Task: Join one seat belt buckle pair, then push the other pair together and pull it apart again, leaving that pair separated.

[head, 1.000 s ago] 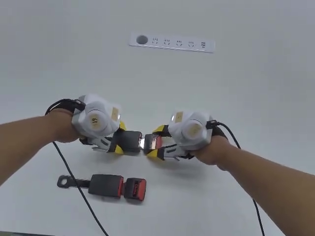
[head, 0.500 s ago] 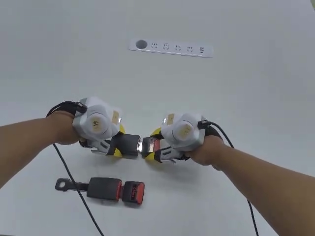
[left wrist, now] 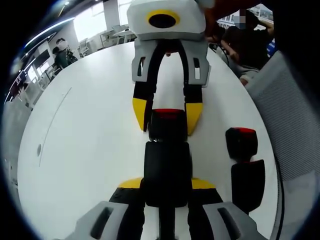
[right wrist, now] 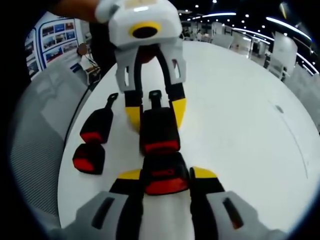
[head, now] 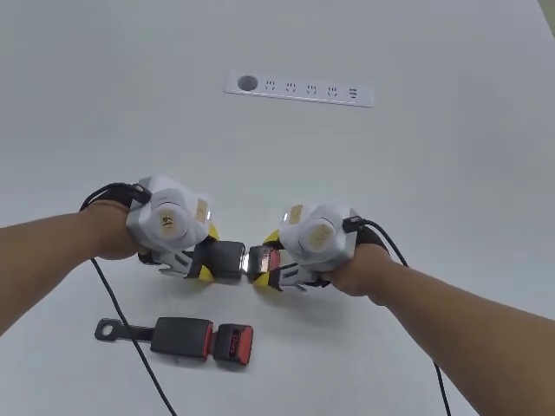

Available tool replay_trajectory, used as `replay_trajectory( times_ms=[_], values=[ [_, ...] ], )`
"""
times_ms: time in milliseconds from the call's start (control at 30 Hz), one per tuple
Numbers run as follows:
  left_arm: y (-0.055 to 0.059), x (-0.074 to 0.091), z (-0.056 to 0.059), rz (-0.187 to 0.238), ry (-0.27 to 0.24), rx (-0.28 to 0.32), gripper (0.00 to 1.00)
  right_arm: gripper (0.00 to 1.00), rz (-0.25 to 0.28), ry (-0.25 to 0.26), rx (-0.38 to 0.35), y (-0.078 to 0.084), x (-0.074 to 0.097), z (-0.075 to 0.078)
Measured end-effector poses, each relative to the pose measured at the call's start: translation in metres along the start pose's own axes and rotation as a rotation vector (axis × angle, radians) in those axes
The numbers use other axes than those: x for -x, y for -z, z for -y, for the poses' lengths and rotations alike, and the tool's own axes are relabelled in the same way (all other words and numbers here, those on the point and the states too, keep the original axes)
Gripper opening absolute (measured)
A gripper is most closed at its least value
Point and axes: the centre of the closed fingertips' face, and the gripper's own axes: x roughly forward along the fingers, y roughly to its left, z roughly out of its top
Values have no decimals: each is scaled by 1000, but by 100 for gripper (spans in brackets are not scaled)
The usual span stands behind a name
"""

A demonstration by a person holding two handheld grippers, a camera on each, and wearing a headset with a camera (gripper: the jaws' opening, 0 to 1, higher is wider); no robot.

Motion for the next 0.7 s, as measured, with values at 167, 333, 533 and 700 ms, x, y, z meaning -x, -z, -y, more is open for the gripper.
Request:
replay_trajectory(
  times_ms=[167, 333, 533, 700],
  values=[
    [0, 0, 0, 3, -1, 3, 33, 35, -7, 8, -2, 0, 0, 1],
    [-1, 0, 0, 0, -1, 5, 34, 36, -20, 20, -2, 0, -1, 0],
    [-1, 0, 0, 2, -3, 12, 34, 36, -26, 27, -4, 0, 0, 0],
    [-1, 0, 0, 3, -4, 17, 34, 36, -26, 34, -9, 1, 0, 1]
  ],
)
